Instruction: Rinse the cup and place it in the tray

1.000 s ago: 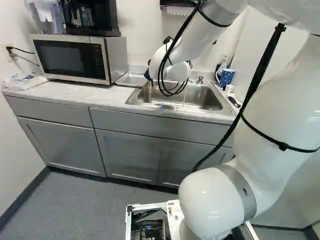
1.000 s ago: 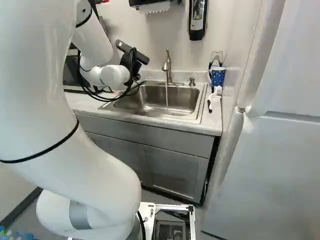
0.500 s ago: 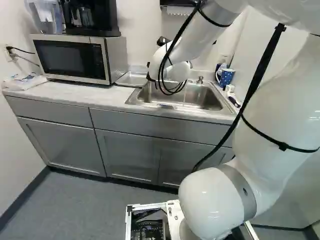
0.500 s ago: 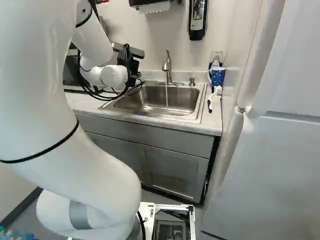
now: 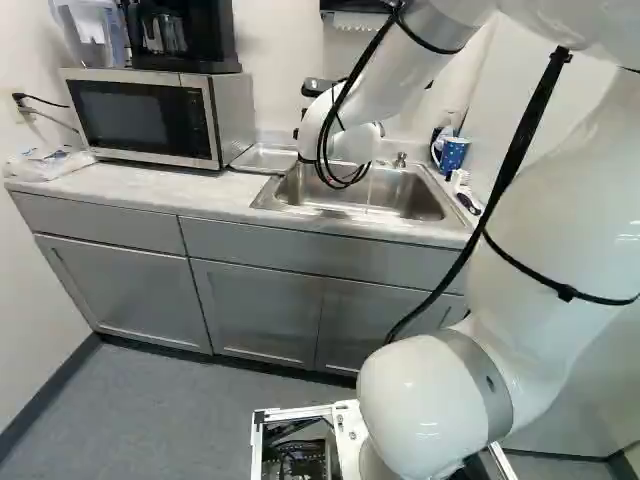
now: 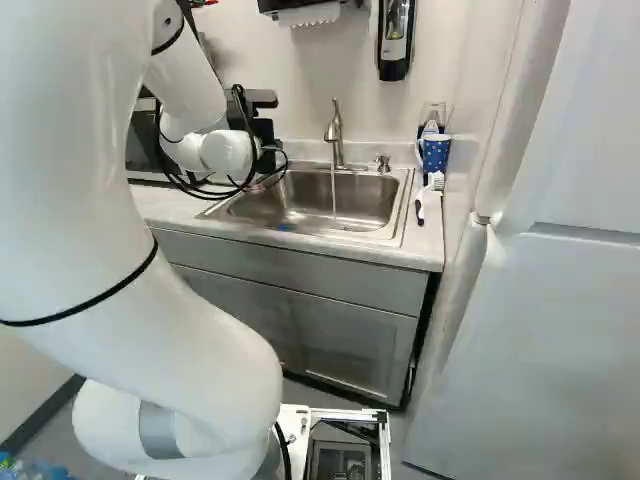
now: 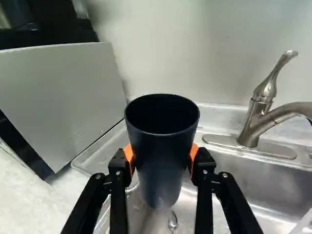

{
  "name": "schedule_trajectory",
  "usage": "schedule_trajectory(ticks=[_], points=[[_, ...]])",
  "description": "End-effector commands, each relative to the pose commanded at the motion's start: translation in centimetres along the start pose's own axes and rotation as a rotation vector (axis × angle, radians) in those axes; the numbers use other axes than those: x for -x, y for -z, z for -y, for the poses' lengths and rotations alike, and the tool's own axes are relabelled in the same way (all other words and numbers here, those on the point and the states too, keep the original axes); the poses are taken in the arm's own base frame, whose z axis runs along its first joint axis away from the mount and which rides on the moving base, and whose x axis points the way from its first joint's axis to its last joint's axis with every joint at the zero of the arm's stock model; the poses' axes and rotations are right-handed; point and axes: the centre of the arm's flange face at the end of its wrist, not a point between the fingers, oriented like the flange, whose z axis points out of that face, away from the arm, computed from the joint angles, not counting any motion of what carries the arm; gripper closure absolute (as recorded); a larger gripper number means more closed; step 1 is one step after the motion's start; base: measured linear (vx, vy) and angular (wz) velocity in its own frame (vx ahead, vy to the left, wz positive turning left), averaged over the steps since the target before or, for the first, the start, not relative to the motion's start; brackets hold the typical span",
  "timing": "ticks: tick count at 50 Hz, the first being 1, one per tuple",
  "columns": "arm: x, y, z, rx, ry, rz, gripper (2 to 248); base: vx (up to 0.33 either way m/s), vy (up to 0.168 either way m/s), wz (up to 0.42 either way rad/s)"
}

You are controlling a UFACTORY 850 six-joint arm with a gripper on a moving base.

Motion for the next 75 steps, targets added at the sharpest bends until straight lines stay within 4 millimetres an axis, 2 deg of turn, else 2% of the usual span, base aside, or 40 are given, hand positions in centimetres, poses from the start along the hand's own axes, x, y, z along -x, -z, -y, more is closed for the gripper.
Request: schedule_trajectory(ticks=[8,15,33,59,75], points=[[0.0,0.0,0.0,0.000,0.084,0.000,126,0.000,0.000,0.000],[-0.1,-0.5,0.1,-0.003,0.085,0.000,126,0.000,0.000,0.000],[-0.8,-4.0,1.3,-0.023,0.089,-0.017,126,0.000,0.000,0.000],[-1.6,-7.9,4.4,-0.075,0.097,-0.057,126,0.000,0.000,0.000],[-0.8,-11.2,5.9,-0.096,0.100,-0.064,126,0.000,0.000,0.000]])
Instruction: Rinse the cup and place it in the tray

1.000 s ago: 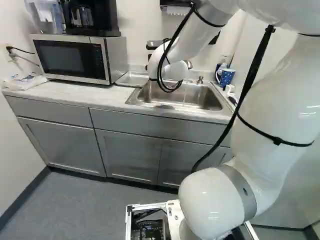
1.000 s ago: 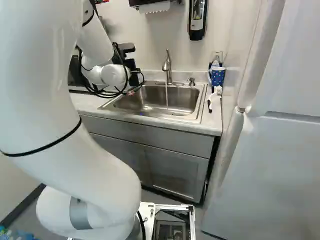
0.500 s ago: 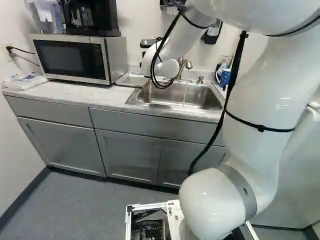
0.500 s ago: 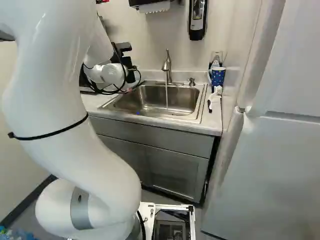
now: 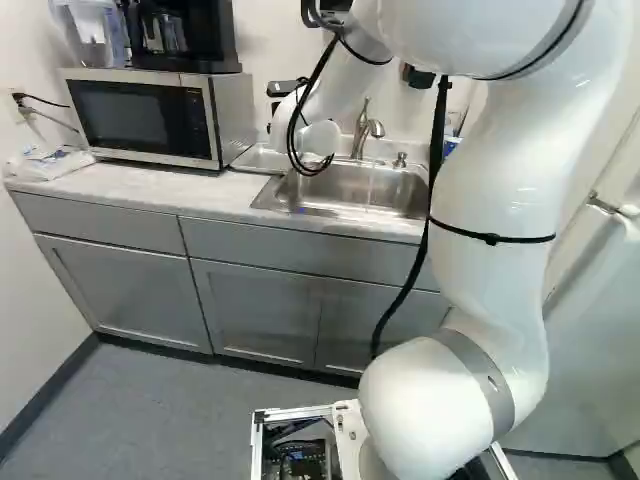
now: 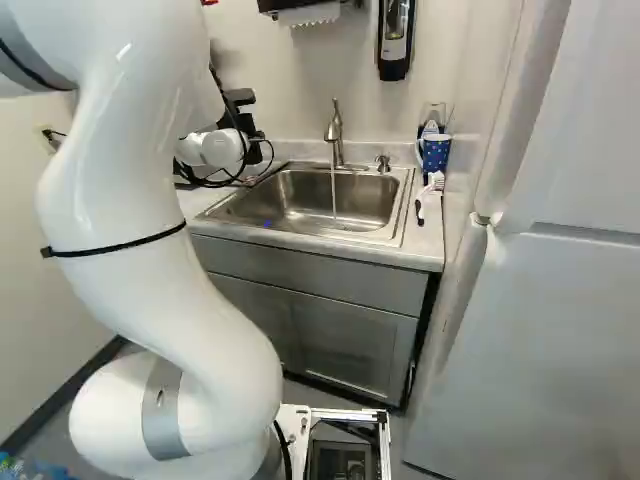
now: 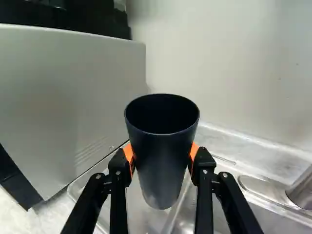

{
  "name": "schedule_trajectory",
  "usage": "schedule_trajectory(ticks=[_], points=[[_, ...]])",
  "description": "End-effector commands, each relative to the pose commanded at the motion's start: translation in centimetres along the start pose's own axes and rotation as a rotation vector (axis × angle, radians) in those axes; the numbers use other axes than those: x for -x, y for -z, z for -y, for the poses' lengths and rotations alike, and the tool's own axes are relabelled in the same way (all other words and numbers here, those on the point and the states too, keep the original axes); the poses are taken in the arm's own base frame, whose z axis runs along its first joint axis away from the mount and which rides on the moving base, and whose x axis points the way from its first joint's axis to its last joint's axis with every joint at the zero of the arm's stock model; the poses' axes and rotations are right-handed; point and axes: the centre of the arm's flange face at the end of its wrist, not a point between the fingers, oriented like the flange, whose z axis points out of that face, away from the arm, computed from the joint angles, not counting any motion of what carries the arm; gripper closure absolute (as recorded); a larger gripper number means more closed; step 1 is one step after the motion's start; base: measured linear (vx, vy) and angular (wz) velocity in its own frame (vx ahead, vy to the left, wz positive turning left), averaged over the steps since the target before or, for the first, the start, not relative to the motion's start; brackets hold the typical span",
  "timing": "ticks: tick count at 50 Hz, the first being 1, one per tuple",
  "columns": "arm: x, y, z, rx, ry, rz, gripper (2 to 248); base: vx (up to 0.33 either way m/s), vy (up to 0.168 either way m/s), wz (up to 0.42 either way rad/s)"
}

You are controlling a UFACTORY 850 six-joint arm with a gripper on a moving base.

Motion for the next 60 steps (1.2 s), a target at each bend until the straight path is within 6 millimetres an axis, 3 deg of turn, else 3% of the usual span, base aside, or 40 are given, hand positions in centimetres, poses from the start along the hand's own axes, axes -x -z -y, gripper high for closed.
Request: schedule_trajectory(ticks=[31,40,60], points=[[3.3,-6.7,1.8,0.004,-0.038,0.030,126,0.000,0.000,0.000],[4.3,-7.2,2.0,0.003,-0.038,0.045,126,0.000,0.000,0.000],[4.3,-7.2,2.0,0.003,-0.038,0.045,126,0.000,0.000,0.000]])
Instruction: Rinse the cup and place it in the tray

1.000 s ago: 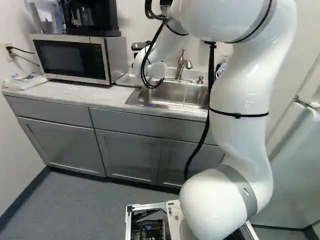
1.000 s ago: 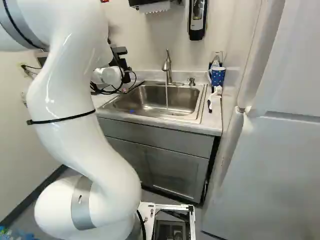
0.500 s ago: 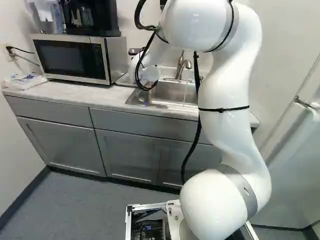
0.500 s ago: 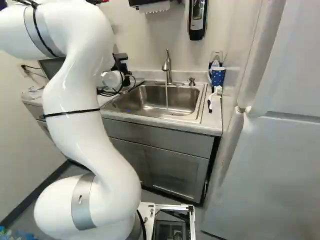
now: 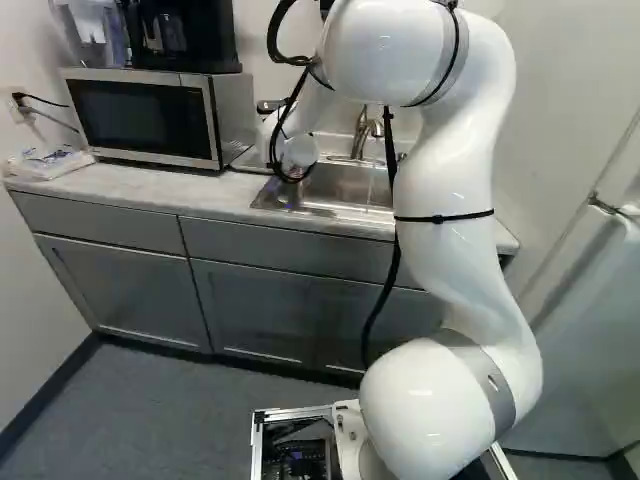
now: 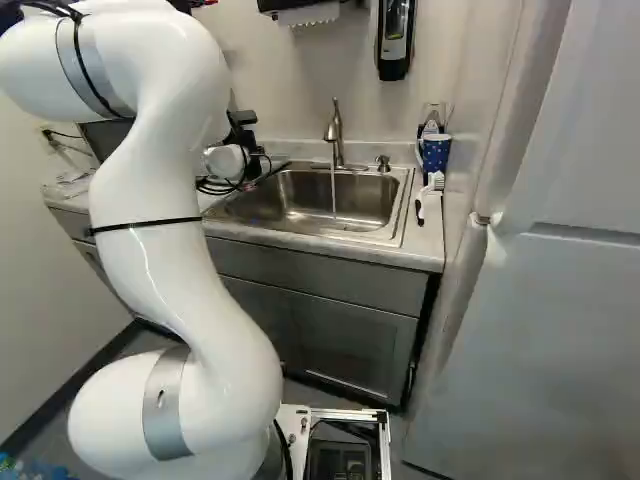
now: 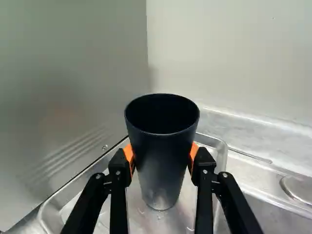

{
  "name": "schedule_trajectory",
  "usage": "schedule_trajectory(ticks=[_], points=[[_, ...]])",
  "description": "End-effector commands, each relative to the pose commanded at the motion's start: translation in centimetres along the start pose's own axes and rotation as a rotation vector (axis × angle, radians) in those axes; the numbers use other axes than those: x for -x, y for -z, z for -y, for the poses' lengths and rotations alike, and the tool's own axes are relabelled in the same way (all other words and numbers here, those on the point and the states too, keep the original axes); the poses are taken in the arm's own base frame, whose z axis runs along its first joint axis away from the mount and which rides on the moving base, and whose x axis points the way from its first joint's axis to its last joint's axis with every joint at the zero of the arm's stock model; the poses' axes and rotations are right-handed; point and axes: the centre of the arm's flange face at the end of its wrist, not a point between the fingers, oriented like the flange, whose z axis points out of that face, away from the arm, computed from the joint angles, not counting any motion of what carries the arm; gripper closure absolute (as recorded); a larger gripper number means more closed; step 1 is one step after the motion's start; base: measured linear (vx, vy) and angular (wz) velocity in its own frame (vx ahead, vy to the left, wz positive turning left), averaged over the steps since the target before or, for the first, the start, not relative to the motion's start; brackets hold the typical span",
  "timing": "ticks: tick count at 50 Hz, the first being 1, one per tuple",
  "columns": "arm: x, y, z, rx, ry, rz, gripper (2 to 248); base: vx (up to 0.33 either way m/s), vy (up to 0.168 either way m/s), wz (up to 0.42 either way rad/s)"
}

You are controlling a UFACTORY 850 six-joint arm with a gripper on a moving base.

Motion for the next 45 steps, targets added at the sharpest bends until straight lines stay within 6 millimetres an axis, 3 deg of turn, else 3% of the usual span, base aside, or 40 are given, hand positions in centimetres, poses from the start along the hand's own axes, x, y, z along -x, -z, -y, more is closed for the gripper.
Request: schedule_trajectory(ticks=[22,23,27,28,33,34,38,39,45], points=[[0.13,0.00,0.01,-0.001,0.000,0.014,126,0.000,0.000,0.000],[0.13,0.00,0.01,-0.001,0.000,0.014,115,0.000,0.000,0.000],[0.13,0.00,0.01,-0.001,0.000,0.014,115,0.000,0.000,0.000],[0.13,0.00,0.01,-0.001,0.000,0.014,83,0.000,0.000,0.000],[0.13,0.00,0.01,-0.001,0.000,0.014,83,0.000,0.000,0.000],[0.13,0.00,0.01,-0.001,0.000,0.014,49,0.000,0.000,0.000],[0.13,0.00,0.01,-0.001,0.000,0.014,49,0.000,0.000,0.000],[0.10,0.01,0.00,-0.001,0.000,0.014,13,0.000,0.000,0.000],[-0.30,0.21,-0.33,0.004,-0.001,0.008,3,0.000,0.000,0.000]])
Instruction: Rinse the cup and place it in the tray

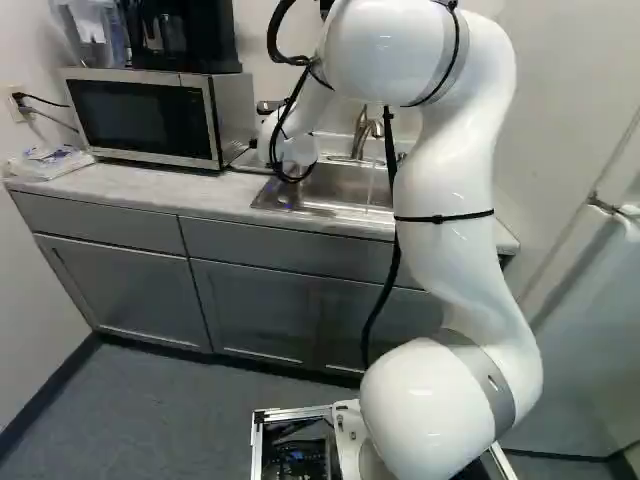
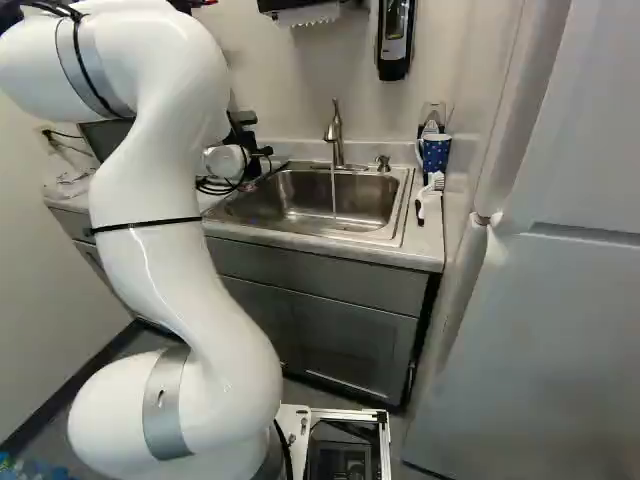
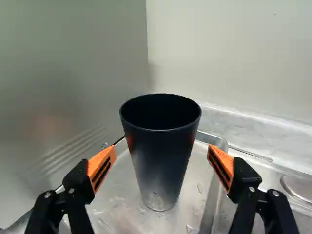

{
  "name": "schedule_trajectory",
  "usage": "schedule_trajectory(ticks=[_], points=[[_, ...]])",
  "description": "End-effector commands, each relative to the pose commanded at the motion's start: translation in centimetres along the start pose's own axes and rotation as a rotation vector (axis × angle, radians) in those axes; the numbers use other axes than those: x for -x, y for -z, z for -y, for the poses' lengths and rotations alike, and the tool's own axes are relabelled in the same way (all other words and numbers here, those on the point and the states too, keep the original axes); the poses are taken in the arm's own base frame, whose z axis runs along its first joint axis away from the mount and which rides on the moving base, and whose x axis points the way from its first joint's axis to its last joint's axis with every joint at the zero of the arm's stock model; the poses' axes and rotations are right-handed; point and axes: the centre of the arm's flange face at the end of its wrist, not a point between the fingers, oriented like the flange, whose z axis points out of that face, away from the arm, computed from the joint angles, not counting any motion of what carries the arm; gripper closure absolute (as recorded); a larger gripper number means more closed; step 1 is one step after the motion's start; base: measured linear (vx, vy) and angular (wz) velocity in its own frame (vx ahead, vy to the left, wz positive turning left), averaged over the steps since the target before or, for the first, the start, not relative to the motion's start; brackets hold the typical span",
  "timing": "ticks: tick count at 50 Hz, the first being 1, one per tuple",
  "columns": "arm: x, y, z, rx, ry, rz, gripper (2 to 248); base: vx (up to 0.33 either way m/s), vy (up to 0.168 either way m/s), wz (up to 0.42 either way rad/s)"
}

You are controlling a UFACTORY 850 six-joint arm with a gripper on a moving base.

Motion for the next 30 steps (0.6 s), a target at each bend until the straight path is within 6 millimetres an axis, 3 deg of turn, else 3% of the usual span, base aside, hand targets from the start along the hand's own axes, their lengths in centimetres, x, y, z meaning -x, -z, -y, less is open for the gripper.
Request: schedule_trajectory(ticks=[21,30], points=[[-2.1,2.2,-2.9,0.043,-0.008,-0.027,3,0.000,0.000,0.000],[-3.1,2.7,-3.0,0.044,-0.008,-0.042,3,0.000,0.000,0.000]])
